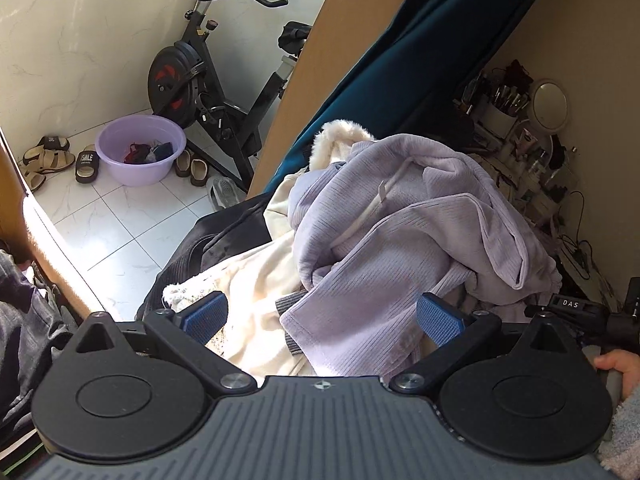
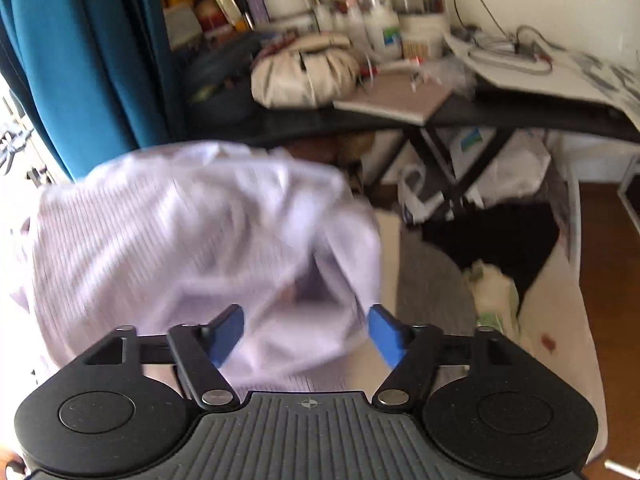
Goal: Fold clothes
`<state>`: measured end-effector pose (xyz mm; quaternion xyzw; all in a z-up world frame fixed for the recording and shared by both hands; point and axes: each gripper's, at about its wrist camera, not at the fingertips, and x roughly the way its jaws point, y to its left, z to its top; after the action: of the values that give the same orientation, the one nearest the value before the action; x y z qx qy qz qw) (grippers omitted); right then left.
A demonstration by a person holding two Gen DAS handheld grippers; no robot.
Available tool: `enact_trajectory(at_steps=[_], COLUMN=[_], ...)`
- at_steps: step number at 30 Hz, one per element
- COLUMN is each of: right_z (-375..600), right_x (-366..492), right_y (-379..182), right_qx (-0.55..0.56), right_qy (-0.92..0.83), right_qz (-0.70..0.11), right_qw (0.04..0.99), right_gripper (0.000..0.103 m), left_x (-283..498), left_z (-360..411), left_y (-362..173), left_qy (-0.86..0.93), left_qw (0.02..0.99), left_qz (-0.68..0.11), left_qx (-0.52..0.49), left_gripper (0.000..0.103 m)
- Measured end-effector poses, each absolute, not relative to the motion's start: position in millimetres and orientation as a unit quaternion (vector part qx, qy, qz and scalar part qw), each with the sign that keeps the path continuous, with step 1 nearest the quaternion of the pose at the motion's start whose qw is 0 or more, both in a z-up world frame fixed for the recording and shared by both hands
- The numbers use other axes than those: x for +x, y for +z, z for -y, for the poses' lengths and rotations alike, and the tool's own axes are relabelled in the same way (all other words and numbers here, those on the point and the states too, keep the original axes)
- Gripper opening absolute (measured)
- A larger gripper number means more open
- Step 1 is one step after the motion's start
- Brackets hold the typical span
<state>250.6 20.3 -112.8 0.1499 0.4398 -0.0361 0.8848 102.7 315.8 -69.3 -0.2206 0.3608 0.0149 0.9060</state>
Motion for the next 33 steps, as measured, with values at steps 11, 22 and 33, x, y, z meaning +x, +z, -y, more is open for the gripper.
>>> enact_trajectory(at_steps=[11, 22, 33], right_z=[-81.2, -94.6, -16.0], right_x=[220.7, 253.6, 193.0], right_y=[-41.9, -56.2, -4.2], right_qx=[0.074, 0.314, 0.137], right_qy=[0.126, 0.061, -0.073], right_qz=[-0.376, -0.4, -0.294], right_qw=[0.915, 0.859, 0.943], right_gripper=[0.079, 0.012, 0.009], left_x=[114.2, 108.3, 126.3], left_z=[-309.4, -314.6, -298.3], left_y=[-65.1, -70.7, -76.6], left_qy=[0.0, 0.006, -0.035], left_qw=[0.904, 0.892, 0.883], left_qz=[-0.357, -0.363, -0.37], left_qx=[-0.236, -0.269, -0.287], left_gripper=[0.102, 0.102, 0.102])
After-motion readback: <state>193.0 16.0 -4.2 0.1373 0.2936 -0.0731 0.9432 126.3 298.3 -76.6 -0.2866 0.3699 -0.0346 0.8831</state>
